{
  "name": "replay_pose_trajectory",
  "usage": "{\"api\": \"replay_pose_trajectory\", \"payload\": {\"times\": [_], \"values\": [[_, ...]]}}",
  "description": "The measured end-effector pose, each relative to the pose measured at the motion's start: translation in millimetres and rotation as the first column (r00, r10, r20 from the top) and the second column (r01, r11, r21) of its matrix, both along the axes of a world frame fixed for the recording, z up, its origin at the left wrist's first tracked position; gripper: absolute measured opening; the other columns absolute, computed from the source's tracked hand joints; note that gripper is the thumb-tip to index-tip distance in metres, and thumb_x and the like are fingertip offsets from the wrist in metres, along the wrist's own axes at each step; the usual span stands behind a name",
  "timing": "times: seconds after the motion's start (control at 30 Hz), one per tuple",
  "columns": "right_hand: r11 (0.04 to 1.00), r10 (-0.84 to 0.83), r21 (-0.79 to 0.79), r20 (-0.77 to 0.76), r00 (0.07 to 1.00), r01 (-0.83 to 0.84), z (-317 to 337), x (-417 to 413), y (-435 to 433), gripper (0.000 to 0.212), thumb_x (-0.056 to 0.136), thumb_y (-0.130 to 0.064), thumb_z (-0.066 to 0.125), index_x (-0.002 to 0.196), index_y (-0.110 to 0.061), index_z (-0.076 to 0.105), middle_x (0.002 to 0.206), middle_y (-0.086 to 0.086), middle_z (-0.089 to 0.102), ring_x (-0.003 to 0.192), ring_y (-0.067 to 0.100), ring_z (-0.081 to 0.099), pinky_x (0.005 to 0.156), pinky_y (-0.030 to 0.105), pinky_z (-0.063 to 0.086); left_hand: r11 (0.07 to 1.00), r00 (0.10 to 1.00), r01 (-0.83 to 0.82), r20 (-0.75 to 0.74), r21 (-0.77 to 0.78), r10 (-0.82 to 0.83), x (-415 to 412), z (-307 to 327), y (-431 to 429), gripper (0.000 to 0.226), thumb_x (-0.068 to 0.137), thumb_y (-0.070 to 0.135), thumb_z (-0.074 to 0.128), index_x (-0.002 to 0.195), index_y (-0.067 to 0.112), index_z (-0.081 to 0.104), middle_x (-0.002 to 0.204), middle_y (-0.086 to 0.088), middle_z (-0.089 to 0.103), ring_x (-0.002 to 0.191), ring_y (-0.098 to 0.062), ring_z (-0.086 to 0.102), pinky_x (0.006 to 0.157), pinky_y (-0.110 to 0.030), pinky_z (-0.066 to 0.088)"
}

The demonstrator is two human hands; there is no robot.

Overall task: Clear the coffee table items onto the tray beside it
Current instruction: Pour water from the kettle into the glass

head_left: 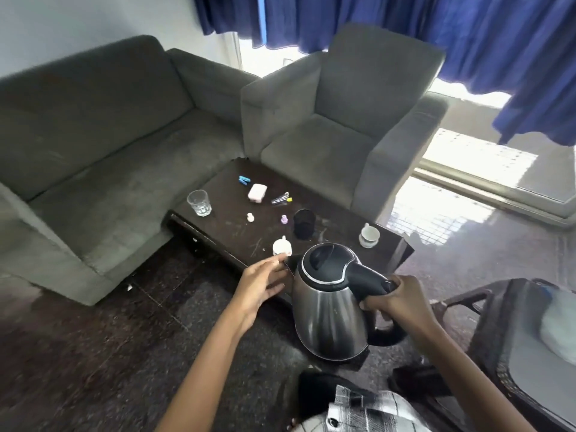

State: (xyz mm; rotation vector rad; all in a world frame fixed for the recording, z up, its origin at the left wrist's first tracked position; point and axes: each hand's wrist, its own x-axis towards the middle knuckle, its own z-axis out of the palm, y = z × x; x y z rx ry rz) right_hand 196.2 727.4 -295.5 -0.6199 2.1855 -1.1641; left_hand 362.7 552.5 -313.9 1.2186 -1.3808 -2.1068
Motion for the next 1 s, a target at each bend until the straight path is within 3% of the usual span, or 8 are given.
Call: {"api": "replay_pose_trajectory", "payload": {"times": [0.17, 0.23, 0.3, 0.4, 0.6, 0.73, 0.87, 1.0], "values": [[1.000, 0.018, 0.005, 0.003, 1.000, -0.018, -12.3, 21.8, -71.7, 0.024, 0.040, -0.011, 0.080, 0.044, -0.015, 0.057, 0.041, -0.001, 0.048, 0.042, 0.014, 0.042, 0.048, 0.028, 0.032, 0.999, 0.997, -0.030, 0.069, -0.013, 0.031, 20.7, -17.2, -64.8, 0.027, 0.097, 0.016, 0.041, 0.100, 0.026, 0.066, 0.103, 0.004, 0.066, 0.097, -0.011, 0.060, 0.080, -0.027, 0.048], [0.999, 0.038, 0.017, -0.007, 0.999, -0.038, -18.6, 28.6, -106.0, 0.026, 0.044, -0.008, 0.080, 0.046, -0.007, 0.054, 0.042, -0.001, 0.045, 0.043, 0.013, 0.039, 0.049, 0.028, 0.030, 0.998, 0.993, -0.055, 0.105, -0.024, 0.057, 25.4, -24.2, -97.8, 0.027, 0.097, 0.015, 0.041, 0.103, 0.024, 0.066, 0.103, 0.003, 0.064, 0.097, -0.012, 0.060, 0.078, -0.025, 0.048], [0.998, 0.054, 0.023, -0.011, 0.999, -0.053, -23.7, 34.2, -142.3, 0.032, 0.039, -0.017, 0.076, 0.053, 0.001, 0.053, 0.044, 0.000, 0.043, 0.044, 0.013, 0.038, 0.048, 0.028, 0.029, 0.997, 0.989, -0.067, 0.130, -0.029, 0.070, 29.0, -29.5, -132.5, 0.029, 0.097, 0.015, 0.040, 0.110, 0.021, 0.065, 0.100, 0.004, 0.065, 0.097, -0.012, 0.060, 0.077, -0.025, 0.047], [0.997, 0.060, 0.043, 0.003, 0.998, -0.060, -31.6, 40.6, -196.5, 0.032, 0.040, -0.020, 0.075, 0.049, -0.002, 0.050, 0.040, -0.004, 0.042, 0.041, 0.009, 0.037, 0.046, 0.026, 0.029, 0.997, 0.984, -0.075, 0.159, 0.002, 0.074, 32.8, -31.4, -184.0, 0.027, 0.097, 0.015, 0.040, 0.110, 0.022, 0.063, 0.097, 0.006, 0.064, 0.096, -0.011, 0.059, 0.076, -0.024, 0.046], [0.996, 0.058, 0.072, -0.014, 0.998, -0.057, -36.5, 45.5, -301.2, 0.042, 0.035, -0.034, 0.067, 0.061, -0.003, 0.055, 0.041, -0.001, 0.045, 0.043, 0.015, 0.043, 0.048, 0.028, 0.032, 0.998, 0.981, -0.063, 0.183, 0.010, 0.060, 34.1, -29.4, -291.3, 0.027, 0.096, 0.013, 0.043, 0.113, 0.024, 0.062, 0.094, 0.006, 0.063, 0.086, -0.007, 0.058, 0.076, -0.023, 0.045], [0.994, 0.052, 0.096, -0.017, 0.998, -0.050, -36.0, 49.4, -358.6, 0.038, 0.035, -0.031, 0.066, 0.057, -0.003, 0.051, 0.040, -0.003, 0.042, 0.044, 0.015, 0.041, 0.049, 0.028, 0.032, 0.997, 0.983, -0.066, 0.175, 0.039, 0.058, 39.6, -33.4, -347.1, 0.029, 0.096, 0.014, 0.044, 0.118, 0.022, 0.061, 0.097, 0.004, 0.062, 0.088, -0.008, 0.057, 0.078, -0.024, 0.044], [0.991, 0.043, 0.130, -0.026, 0.999, -0.040, -39.6, 58.2, -411.1, 0.027, 0.036, -0.028, 0.066, 0.045, -0.012, 0.046, 0.039, -0.004, 0.040, 0.044, 0.015, 0.040, 0.050, 0.028, 0.032, 0.997, 0.982, -0.002, 0.186, 0.078, -0.013, 51.1, -39.6, -401.1, 0.030, 0.096, 0.016, 0.045, 0.121, 0.023, 0.060, 0.107, 0.001, 0.063, 0.099, -0.014, 0.059, 0.083, -0.028, 0.048], [0.980, -0.022, 0.196, -0.080, 0.997, 0.037, -50.8, 73.6, -463.6, 0.028, 0.043, -0.022, 0.075, 0.055, -0.005, 0.058, 0.043, 0.005, 0.051, 0.051, 0.026, 0.053, 0.053, 0.035, 0.044, 0.984, 0.965, 0.151, 0.200, 0.096, -0.168, 65.6, -49.9, -467.2, 0.030, 0.096, 0.018, 0.047, 0.124, 0.026, 0.057, 0.121, 0.005, 0.060, 0.107, -0.015, 0.061, 0.094, -0.032, 0.047]]}}
